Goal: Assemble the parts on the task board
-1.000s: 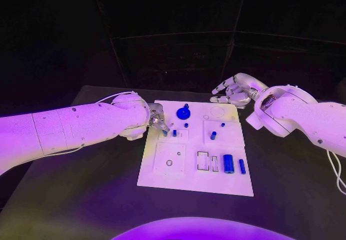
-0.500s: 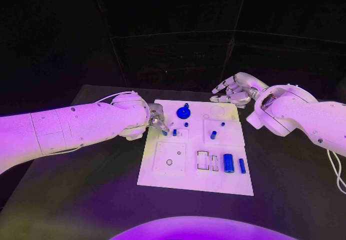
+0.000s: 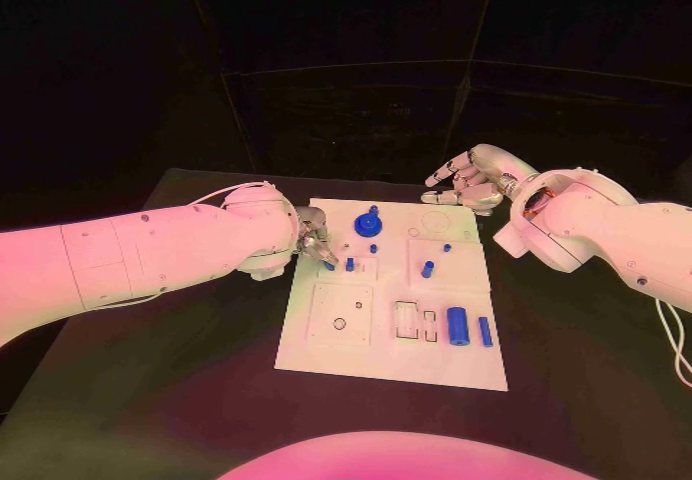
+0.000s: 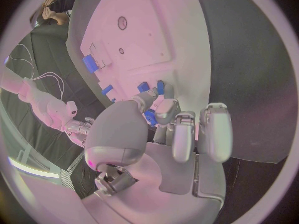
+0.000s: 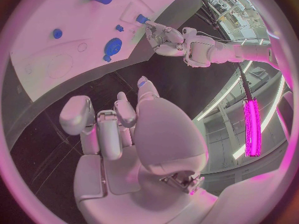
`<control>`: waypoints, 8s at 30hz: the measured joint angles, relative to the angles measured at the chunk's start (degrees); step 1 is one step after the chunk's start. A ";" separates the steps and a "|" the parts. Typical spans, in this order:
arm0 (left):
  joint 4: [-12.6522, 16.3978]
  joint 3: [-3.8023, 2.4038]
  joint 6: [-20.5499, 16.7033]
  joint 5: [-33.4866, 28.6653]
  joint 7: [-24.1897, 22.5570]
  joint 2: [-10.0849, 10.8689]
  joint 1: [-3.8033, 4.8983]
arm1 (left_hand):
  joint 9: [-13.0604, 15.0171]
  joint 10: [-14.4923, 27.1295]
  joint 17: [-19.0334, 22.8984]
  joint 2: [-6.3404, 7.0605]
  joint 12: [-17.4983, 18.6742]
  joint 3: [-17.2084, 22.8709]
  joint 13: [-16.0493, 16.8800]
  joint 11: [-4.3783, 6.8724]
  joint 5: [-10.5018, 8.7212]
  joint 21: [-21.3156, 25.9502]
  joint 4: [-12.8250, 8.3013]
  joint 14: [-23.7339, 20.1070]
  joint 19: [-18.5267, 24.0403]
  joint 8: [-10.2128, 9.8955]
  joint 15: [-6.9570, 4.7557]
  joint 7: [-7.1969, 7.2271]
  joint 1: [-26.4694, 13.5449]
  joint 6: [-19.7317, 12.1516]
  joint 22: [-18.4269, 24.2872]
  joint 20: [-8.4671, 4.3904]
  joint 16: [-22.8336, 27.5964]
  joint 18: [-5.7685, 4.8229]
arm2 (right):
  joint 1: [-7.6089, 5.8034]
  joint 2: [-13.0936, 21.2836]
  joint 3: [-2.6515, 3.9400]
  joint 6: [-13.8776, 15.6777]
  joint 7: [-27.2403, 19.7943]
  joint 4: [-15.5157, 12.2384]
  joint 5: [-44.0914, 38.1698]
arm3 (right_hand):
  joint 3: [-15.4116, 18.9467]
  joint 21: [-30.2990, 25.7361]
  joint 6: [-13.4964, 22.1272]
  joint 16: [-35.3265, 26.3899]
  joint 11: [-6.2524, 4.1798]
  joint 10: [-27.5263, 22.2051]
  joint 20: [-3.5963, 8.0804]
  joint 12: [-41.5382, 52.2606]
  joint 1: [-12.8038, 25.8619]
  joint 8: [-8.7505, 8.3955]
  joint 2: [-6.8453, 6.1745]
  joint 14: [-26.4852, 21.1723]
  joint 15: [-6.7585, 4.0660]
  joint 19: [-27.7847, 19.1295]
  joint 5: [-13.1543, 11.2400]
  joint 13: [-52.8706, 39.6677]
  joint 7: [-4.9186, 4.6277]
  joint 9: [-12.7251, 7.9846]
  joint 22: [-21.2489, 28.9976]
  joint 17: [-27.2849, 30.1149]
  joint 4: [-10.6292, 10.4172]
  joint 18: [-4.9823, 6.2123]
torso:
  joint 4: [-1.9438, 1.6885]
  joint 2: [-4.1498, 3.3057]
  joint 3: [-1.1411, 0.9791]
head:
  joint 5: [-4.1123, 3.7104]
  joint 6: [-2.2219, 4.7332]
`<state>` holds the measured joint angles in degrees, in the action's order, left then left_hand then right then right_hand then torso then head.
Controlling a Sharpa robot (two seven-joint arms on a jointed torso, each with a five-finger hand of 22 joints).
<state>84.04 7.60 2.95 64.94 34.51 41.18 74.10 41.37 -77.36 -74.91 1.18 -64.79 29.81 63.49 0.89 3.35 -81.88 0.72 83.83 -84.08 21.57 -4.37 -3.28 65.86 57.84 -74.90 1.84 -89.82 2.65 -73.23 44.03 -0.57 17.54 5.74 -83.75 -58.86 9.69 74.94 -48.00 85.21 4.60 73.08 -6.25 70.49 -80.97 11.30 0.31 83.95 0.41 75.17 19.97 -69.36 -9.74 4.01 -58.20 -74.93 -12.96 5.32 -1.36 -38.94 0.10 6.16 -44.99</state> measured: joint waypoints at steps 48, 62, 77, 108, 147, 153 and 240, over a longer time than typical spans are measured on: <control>-3.63 0.10 1.08 0.24 0.33 -2.36 -0.12 | 1.87 -0.95 0.00 1.76 -1.56 -3.34 1.37 1.40 0.20 0.00 1.37 0.22 0.10 4.01 -0.65 1.69 -10.02 1.69 0.00 -0.30 0.00 0.00 | 0.01 -0.13 0.00 -0.17 -0.01 0.05 0.00 | 0.16 0.00 0.00 0.00 0.21 -0.21 0.00 0.00 0.00 0.30 0.00 0.00 0.00 0.00 0.25 0.06 0.00 0.00 0.16 0.02 0.16 0.00 | 0.04 -0.01 -0.03 | -0.49 -0.49; -3.95 0.11 1.14 0.25 0.33 -2.42 -0.16 | 1.96 -1.57 0.00 2.26 -2.00 -7.54 1.70 1.58 0.20 -0.23 2.58 0.22 0.00 4.63 -0.65 2.06 -11.09 2.06 0.00 -0.40 0.00 0.00 | 0.01 -0.12 0.00 -0.17 -0.06 -0.04 0.00 | 0.16 0.00 0.00 0.00 0.21 -0.21 0.00 0.00 0.00 0.30 0.00 0.00 0.00 0.00 0.25 0.05 0.00 0.00 0.16 0.03 0.16 0.00 | 0.03 0.00 -0.03 | -0.54 -0.59; -2.59 0.12 -0.71 -1.37 -0.24 -1.17 -0.47 | 1.96 -1.57 0.00 2.46 -2.22 -12.46 1.84 1.58 0.20 -0.23 4.11 0.22 0.01 5.25 -0.64 2.06 -12.19 2.05 0.00 -0.40 0.00 0.00 | 0.01 -0.19 0.00 -0.18 -0.07 0.08 0.00 | 0.31 0.00 0.00 0.00 0.21 -0.21 0.00 0.00 0.00 0.30 0.00 0.00 0.00 0.00 0.24 0.05 0.00 0.00 0.15 0.03 0.01 0.00 | 0.00 0.03 -0.04 | -0.63 -0.58; -4.65 2.06 -19.15 -10.61 -26.63 -2.17 -0.54 | -13.04 28.65 18.29 1.04 35.23 -14.35 -33.46 -6.53 0.01 42.63 -3.51 -17.45 25.55 -7.11 6.22 -6.43 12.80 -11.33 31.25 5.59 29.71 7.12 | 0.02 -0.46 -0.01 -0.18 -0.11 0.65 -0.60 | 0.31 -0.22 0.00 -0.20 0.21 -0.21 0.00 0.00 0.00 0.29 0.00 0.00 0.00 0.00 0.21 0.18 0.00 0.00 0.41 -0.01 0.00 0.00 | 0.09 -0.02 -0.03 | -1.73 0.87; -14.99 3.15 -13.86 15.25 -28.25 -12.43 -1.29 | -28.46 20.42 4.27 4.64 45.27 -10.73 -53.09 -5.08 0.01 18.64 -2.38 0.01 4.82 -11.80 4.08 -3.68 11.55 -1.82 10.36 3.39 10.20 4.90 | 0.02 -1.20 -0.01 -0.24 -0.19 0.85 -0.69 | 0.31 -0.22 0.00 -0.20 0.21 -0.21 0.00 0.00 0.00 0.29 0.00 0.00 0.00 0.00 0.21 0.17 0.00 0.00 0.47 0.01 0.00 0.00 | 0.07 -0.04 -0.08 | -2.63 1.18; -15.31 3.21 -12.74 15.72 -27.83 -12.72 -1.40 | -28.78 19.69 4.60 4.64 45.56 -10.43 -53.61 -4.80 0.01 18.18 -2.38 0.22 4.43 -11.80 3.87 -3.47 11.55 -1.22 9.85 3.41 10.20 4.03 | 0.02 -1.22 -0.01 -0.25 -0.19 0.84 -0.69 | 0.31 -0.22 0.00 -0.20 0.21 -0.21 0.00 0.00 0.00 0.29 0.00 0.00 0.00 0.00 0.21 0.17 0.00 0.00 0.47 0.01 0.01 0.00 | 0.06 -0.03 -0.09 | -2.69 1.07; -6.77 -0.79 -13.98 12.80 -27.09 -0.93 -1.82 | -31.04 9.48 5.85 3.73 51.95 -1.58 -56.59 -3.95 -0.48 14.19 -7.10 0.22 2.74 -12.93 3.04 -3.49 11.49 5.96 5.09 2.55 9.72 3.47 | 0.05 -1.13 -0.02 -0.64 -0.17 1.44 -0.71 | 0.43 -0.22 0.00 -0.19 0.20 -0.21 0.00 0.00 -0.23 0.29 0.23 0.00 0.00 0.00 0.21 0.16 0.00 0.00 0.46 -0.02 -0.11 0.00 | -0.03 -0.01 -0.05 | -2.40 1.36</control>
<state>77.27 6.81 -11.03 77.74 7.42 40.25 72.29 10.33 -67.88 -69.06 4.91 -12.83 28.23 6.91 -3.06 2.87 -67.69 -6.38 84.05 -81.34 8.65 -1.32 -6.76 77.35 63.81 -69.82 4.39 -80.10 6.12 -73.18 42.90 -0.59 16.90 5.56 -82.31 -59.57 10.12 74.71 -48.00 85.01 4.81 72.87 -6.25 70.49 -81.20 11.59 0.54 83.95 0.41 75.17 20.18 -69.20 -9.74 4.01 -57.74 -74.94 -13.07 5.32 -1.39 -38.95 0.05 3.76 -43.63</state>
